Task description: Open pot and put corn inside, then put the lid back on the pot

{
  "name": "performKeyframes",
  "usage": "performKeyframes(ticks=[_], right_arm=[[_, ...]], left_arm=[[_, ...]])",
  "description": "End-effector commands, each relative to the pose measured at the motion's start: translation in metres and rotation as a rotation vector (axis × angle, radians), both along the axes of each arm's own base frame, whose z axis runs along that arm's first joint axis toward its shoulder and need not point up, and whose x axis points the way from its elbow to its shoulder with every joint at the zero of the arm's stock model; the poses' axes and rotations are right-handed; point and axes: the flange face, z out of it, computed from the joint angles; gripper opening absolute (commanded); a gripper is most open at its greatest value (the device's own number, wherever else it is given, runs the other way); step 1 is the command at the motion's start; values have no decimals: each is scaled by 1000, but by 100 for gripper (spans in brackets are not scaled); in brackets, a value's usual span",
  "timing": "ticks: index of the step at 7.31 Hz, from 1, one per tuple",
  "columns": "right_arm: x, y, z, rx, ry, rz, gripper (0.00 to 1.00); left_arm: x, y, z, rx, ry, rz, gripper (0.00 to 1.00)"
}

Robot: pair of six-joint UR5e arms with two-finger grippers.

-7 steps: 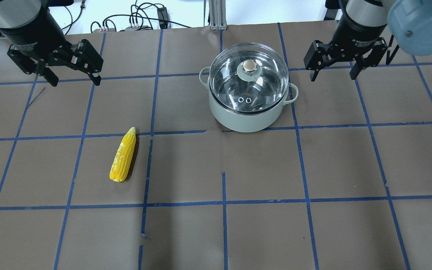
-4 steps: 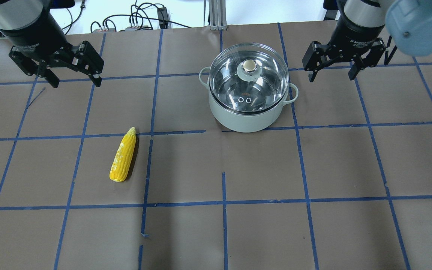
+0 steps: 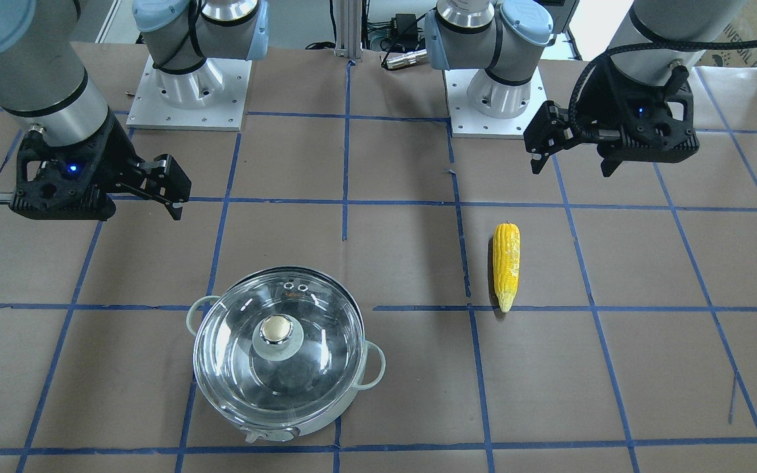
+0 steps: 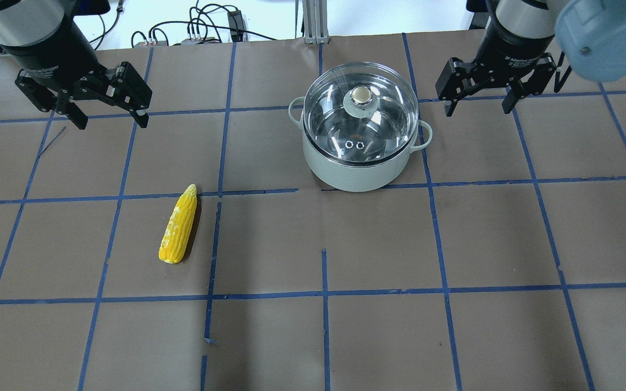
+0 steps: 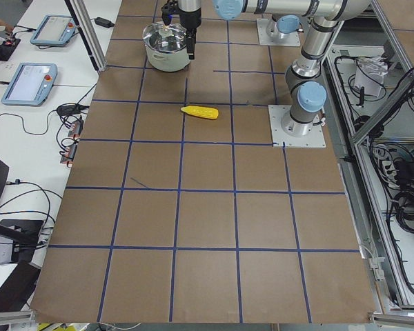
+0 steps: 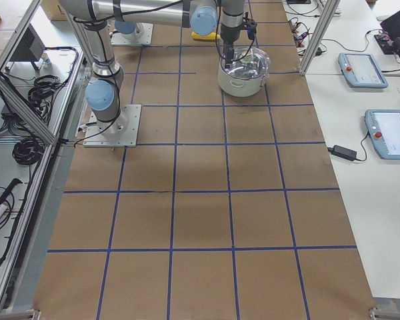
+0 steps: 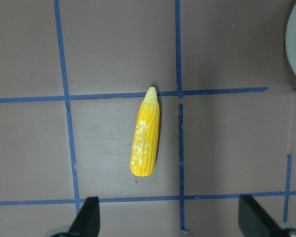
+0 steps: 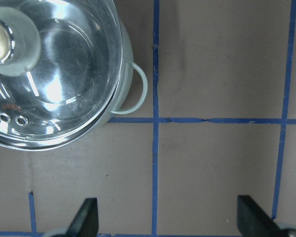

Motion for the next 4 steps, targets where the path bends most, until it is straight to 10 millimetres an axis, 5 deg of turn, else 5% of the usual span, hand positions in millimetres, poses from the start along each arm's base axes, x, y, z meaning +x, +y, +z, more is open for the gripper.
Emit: performKeyframes(ticks=[1,2,4], right_arm=[[62,-15,-6,-63,1,1,100],[107,-31,-16,-65,-3,1,100],[149,-72,-48,-83,-9,1,100]], left_arm=[[0,0,-2,5,-3,-3,100],[0,2,-1,3,-5,-1,100],[0,1,-3,3,-3,-1,100]])
